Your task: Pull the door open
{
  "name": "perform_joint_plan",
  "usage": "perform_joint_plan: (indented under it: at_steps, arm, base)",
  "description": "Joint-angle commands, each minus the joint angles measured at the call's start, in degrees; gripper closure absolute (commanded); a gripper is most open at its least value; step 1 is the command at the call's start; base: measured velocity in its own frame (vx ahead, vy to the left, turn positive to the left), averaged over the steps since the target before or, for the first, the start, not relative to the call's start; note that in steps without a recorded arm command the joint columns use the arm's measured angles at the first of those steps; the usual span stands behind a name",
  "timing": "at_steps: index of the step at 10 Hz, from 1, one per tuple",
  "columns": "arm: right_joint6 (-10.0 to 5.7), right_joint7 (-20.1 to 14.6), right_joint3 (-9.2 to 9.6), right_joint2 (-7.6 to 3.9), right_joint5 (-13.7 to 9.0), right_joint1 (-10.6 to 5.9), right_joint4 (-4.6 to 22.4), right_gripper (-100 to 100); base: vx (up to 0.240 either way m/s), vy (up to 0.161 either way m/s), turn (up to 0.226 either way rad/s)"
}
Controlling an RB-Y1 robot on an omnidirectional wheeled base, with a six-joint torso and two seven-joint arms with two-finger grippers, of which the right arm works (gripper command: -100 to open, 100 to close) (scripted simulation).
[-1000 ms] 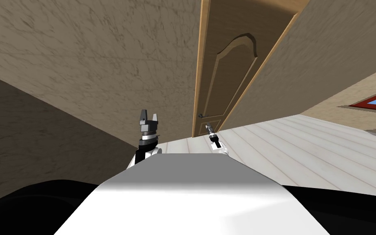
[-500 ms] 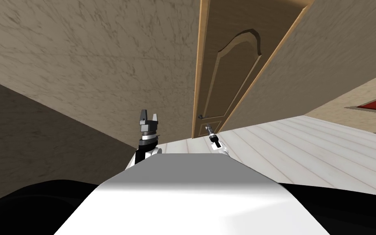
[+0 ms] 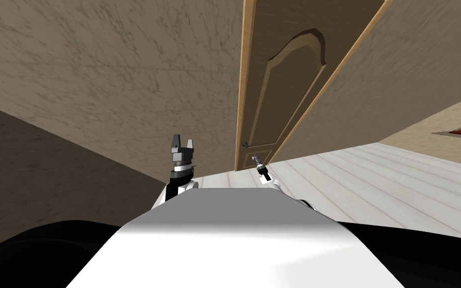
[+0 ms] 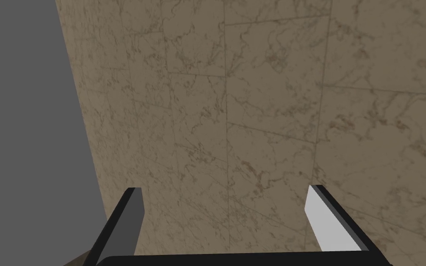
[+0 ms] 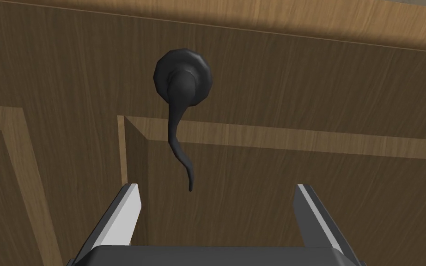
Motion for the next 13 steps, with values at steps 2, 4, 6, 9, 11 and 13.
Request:
perform_joint_plan:
  at_steps: [2, 4, 6, 9, 11, 13]
  arm:
    - [-0.53, -0.84, -0.19, -0.46, 0.57, -1.74, 4.07, -100]
    - [-0.72, -1.32, -0.28, -0.73, 0.88, -2.61, 6.12, -100]
    - [-0.91, -1.81, -0.37, -1.0, 1.2, -3.5, 8.19, -100]
    - [-1.91, -2.5, -1.1, -2.4, 0.63, -2.87, 9.09, -100]
    - [-3.05, -3.2, -1.97, -4.0, -0.11, -1.96, 9.84, -100]
    - [-4.38, -4.02, -2.97, -5.84, -0.96, -0.91, 10.7, -100]
  base:
    - [0.095, -0.04, 0.025]
    - [0.07, -0.04, 0.014]
    - [0.073, -0.031, 0.015]
    - [0.074, 0.008, 0.06]
    - [0.163, 0.108, 0.169]
    - [0.178, 0.1, 0.148]
